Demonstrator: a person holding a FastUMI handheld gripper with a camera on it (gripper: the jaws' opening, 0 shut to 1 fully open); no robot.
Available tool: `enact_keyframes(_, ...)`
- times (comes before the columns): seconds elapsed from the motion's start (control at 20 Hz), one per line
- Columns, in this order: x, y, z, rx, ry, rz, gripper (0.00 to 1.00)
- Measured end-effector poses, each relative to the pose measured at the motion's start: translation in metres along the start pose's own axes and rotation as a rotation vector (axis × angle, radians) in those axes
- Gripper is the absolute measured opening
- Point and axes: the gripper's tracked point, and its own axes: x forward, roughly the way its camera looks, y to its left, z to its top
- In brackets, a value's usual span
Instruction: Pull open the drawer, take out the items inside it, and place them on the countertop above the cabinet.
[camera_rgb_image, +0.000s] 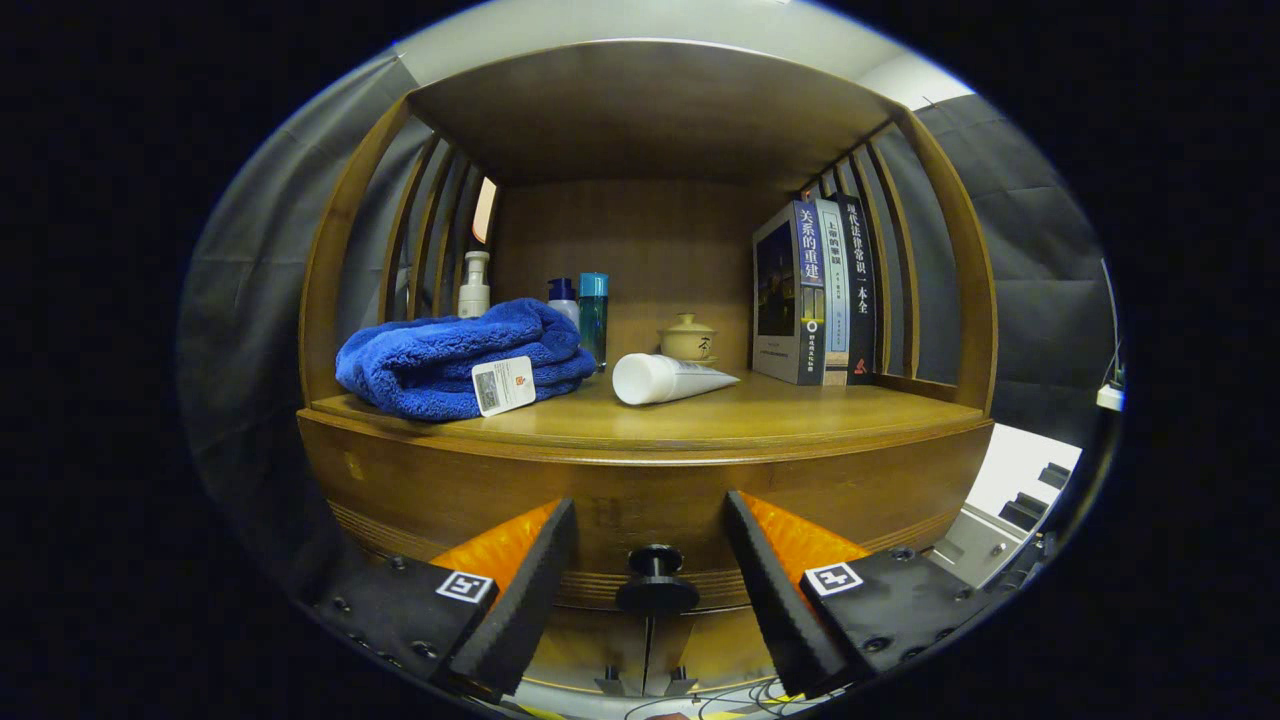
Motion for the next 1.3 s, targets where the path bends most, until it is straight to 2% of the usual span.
enact_keyframes(0.2, -0.007, 0.006, 0.005, 0.019, 0.016, 0.013, 0.97)
enact_keyframes(0.45, -0.049, 0.014, 0.047, -0.003, -0.042, 0.055, 0.97)
enact_keyframes(0.7, -0.091, 0.016, 0.116, 0.134, -0.092, 0.109, 0.97)
enact_keyframes(0.85, -0.116, -0.003, 0.154, 0.09, -0.142, 0.098, 0.97)
enact_keyframes(1.0, -0.138, -0.018, 0.173, 0.019, -0.126, 0.079, 0.97)
enact_keyframes(1.3, -0.175, -0.034, 0.204, 0.052, -0.153, 0.092, 0.97)
